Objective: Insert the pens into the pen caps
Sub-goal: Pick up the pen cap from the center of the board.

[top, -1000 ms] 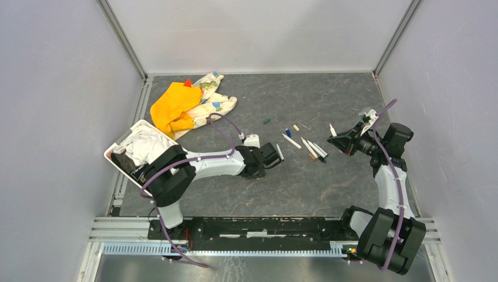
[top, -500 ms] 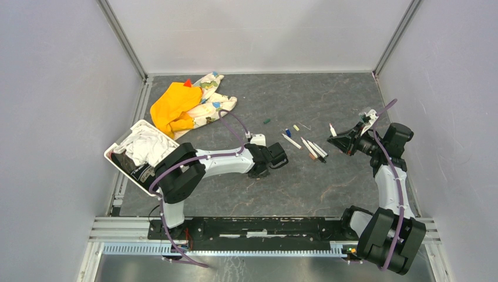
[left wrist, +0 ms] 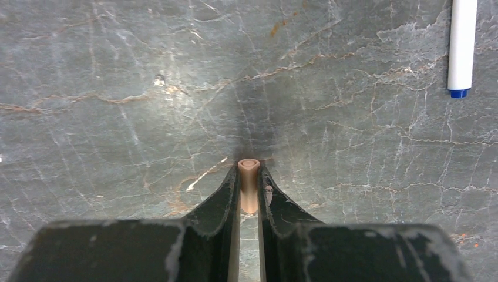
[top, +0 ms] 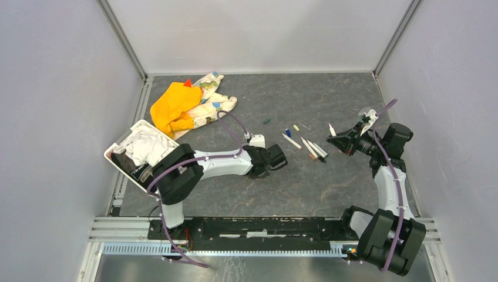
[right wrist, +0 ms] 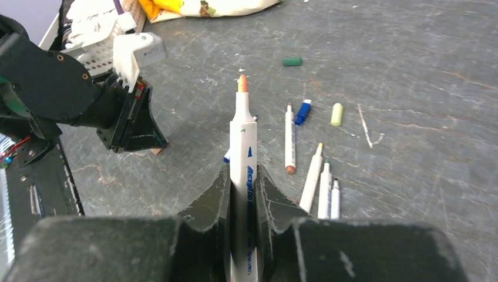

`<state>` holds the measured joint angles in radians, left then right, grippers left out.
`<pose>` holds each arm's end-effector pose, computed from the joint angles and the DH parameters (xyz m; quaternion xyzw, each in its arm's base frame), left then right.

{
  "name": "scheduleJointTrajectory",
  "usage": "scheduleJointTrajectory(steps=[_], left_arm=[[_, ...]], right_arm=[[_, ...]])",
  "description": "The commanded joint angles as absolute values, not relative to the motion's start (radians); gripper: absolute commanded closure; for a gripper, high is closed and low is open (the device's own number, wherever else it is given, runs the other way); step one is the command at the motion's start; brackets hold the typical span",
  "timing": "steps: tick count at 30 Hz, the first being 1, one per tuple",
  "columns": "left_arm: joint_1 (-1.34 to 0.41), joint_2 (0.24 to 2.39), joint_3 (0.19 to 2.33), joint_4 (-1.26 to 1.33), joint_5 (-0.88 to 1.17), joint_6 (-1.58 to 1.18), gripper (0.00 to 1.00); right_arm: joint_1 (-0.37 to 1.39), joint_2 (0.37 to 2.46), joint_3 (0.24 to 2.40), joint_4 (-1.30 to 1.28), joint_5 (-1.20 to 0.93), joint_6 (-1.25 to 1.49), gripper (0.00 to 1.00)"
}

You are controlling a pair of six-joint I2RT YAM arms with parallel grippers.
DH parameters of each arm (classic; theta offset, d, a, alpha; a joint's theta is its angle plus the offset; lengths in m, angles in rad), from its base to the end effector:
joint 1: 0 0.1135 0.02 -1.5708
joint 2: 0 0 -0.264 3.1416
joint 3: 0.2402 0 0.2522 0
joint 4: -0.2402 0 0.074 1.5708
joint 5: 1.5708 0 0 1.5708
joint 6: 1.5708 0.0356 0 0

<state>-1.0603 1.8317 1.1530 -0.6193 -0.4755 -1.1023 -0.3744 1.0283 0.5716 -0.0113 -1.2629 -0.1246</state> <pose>0.1827 -0.2930 0.1597 -0.0522 0.9620 -0.0069 0.2681 0.2038 -0.0436 0.2472 -0.2212 0.7207 0.3828 0.5339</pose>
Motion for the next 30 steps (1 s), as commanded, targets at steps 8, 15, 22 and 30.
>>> scheduleJointTrajectory(steps=[8,15,22,30], left_arm=[[-1.064,1.495,0.893,-0.140,-0.577,-1.109,0.98],[-1.063,1.283,0.633,0.414,-0.534,-0.945,0.98],[-1.064,1.245,0.506,0.808,-0.526,-0.883,0.98],[-1.064,1.302,0.524,0.980,-0.520,-0.865,0.98]], right_arm=[[-0.067,1.043,0.452,0.277,-1.181,-0.004,1.00],[0.052,1.065,0.326,0.610,-1.112,0.290,1.00],[0.128,1.097,0.223,0.919,-1.016,0.564,1.00],[0.238,1.119,0.230,0.945,-0.980,0.629,1.00]])
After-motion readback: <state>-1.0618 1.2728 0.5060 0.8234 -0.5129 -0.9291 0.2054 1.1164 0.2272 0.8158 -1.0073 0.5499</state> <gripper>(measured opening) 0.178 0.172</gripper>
